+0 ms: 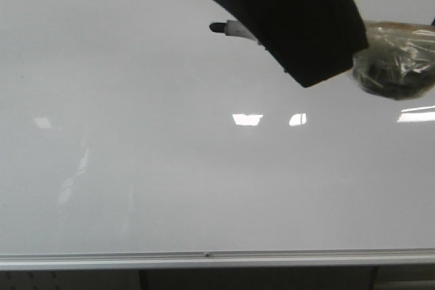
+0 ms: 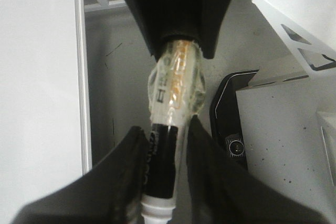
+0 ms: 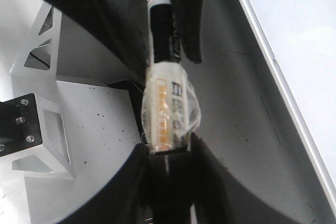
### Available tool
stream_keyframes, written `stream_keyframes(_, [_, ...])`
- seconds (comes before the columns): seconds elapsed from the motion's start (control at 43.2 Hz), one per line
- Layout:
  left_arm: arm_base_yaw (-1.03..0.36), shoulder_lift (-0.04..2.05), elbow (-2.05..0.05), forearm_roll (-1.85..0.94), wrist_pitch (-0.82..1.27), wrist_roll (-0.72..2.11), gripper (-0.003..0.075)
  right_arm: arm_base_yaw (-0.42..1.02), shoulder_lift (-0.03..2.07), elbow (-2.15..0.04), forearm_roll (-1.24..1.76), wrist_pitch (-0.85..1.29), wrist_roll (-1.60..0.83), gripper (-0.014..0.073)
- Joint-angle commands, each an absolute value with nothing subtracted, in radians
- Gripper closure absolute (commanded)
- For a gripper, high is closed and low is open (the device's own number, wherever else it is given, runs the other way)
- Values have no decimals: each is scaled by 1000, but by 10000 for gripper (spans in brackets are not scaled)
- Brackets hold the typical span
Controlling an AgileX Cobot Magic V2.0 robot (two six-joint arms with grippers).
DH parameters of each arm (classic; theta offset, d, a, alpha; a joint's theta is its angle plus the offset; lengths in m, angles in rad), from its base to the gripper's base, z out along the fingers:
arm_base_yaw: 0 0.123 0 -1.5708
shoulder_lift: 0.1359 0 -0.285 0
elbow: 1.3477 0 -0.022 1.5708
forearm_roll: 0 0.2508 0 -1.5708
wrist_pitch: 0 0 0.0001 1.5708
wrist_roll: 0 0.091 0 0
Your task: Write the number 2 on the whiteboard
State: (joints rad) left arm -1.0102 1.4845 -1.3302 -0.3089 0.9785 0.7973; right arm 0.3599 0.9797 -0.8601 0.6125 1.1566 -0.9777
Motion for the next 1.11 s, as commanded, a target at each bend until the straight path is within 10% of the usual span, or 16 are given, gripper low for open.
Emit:
stream_keyframes(0.0, [-1018,1452,-1365,-349,937,801,612,359,965,-894,662,1133,-986,571])
stream_keyframes(0.555, [-1015,1450,-1365,-271,998,775,702,354,965,-894,602,1109,-980,69])
stream_keyframes(1.087, [-863,1312,-1252,391,1076,-82,702,354,965,-894,360,1028,-794,63])
